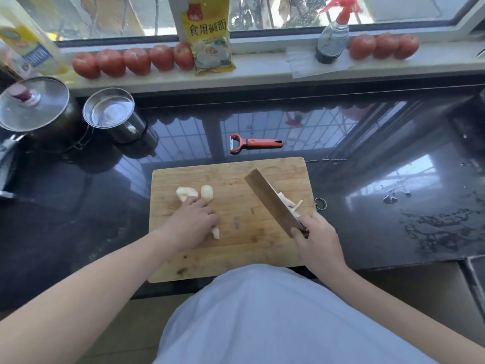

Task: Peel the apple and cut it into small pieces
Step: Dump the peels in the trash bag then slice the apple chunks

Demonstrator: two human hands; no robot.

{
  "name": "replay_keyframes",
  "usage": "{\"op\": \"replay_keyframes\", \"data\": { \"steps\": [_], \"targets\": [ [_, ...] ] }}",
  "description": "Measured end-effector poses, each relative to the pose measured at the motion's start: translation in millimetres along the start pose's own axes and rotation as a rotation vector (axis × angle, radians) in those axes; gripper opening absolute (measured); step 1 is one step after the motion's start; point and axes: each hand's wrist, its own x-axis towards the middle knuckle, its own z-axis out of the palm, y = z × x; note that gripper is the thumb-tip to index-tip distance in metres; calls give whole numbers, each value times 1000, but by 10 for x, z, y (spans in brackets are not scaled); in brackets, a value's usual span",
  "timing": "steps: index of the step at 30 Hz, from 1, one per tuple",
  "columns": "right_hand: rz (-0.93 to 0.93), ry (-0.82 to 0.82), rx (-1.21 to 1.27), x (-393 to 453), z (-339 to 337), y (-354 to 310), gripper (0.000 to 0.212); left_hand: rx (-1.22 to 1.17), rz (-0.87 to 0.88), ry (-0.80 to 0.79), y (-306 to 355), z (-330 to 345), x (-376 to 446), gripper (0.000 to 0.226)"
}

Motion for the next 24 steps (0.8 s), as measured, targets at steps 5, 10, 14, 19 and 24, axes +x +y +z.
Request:
{"op": "replay_keyframes", "data": {
  "steps": [5, 10, 14, 19, 24],
  "targets": [
    [2, -44, -15, -84, 5, -8, 23, -366, -226, 32, 311, -84, 209, 18],
    [18, -74, -35, -123, 2, 17, 35, -415, -375, 87, 334, -24, 240, 29],
    [49, -73, -19, -128, -6, 42, 26, -524, -510, 230, 190, -51, 227, 31],
    [46, -91, -38, -121, 19, 45, 29, -509, -161, -18, 420, -57, 135, 21],
    [8, -118, -52, -142, 24, 47, 35, -621, -462, -23, 717, 89, 142, 3]
  ]
}}
